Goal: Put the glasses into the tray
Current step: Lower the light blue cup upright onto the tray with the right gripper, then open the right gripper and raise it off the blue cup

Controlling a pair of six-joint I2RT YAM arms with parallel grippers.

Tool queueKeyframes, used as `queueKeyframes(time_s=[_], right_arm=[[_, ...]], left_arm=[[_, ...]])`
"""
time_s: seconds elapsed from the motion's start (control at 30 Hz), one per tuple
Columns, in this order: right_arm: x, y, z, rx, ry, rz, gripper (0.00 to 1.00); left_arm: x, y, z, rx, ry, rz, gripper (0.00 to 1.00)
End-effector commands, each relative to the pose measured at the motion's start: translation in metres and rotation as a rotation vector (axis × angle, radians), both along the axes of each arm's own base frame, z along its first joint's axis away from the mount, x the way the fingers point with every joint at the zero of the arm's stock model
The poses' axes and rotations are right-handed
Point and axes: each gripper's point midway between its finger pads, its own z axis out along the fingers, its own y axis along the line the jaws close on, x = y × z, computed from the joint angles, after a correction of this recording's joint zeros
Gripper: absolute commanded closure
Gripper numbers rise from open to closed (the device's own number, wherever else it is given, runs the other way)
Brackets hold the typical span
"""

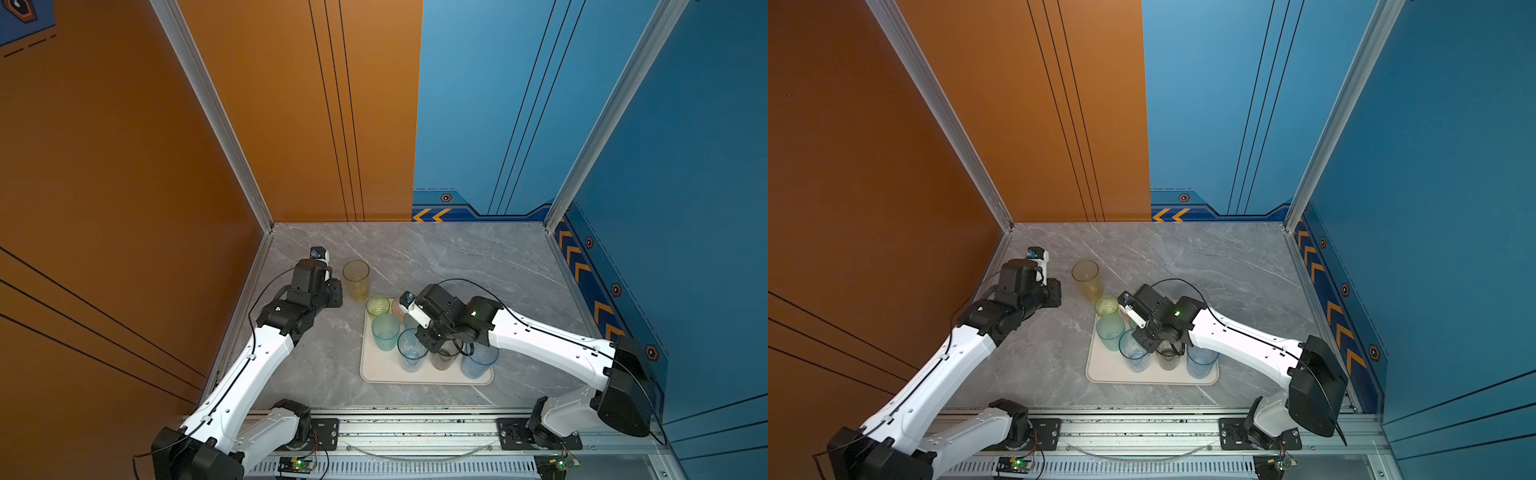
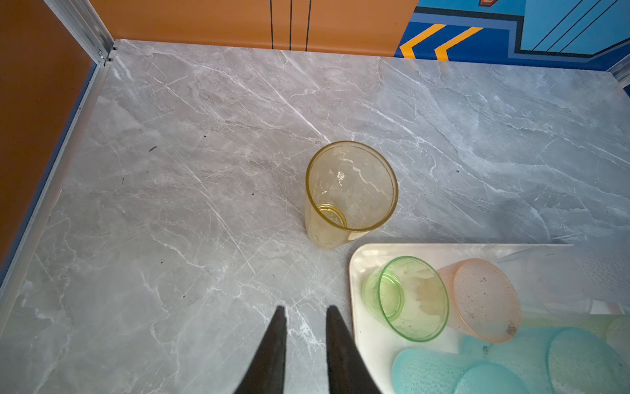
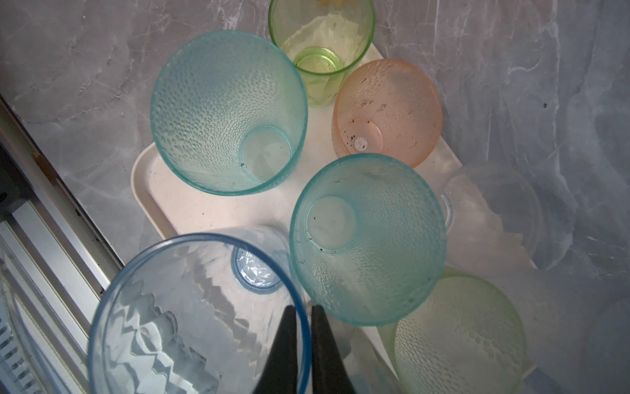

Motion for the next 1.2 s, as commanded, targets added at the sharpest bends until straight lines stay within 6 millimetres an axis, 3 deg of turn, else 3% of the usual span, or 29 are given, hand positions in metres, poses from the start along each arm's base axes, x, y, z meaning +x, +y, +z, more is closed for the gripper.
queueKeyframes(time_s=[0.0, 0.23, 0.6, 1.17], right_arm=[[-0.001, -0.002, 0.000, -0.026, 0.008, 0.014, 0.89], [0.000, -0.002, 0.003, -0.021, -0.002, 0.014, 0.79], [0.001, -0.002, 0.010, -0.007, -0.019, 0.014, 0.73], [0.000, -0.003, 0.045, 0.094, -0.082, 0.025, 0.64]], left_arm=[[0.001, -0.001, 0.012, -0.016, -0.011, -0.004, 0.77], [0.001, -0.001, 0.013, -0.015, -0.011, -0.005, 0.77], [0.002, 0.002, 0.006, 0.007, 0.012, 0.003, 0.77], [0.000, 0.007, -0.005, 0.048, 0.052, 0.017, 0.79]])
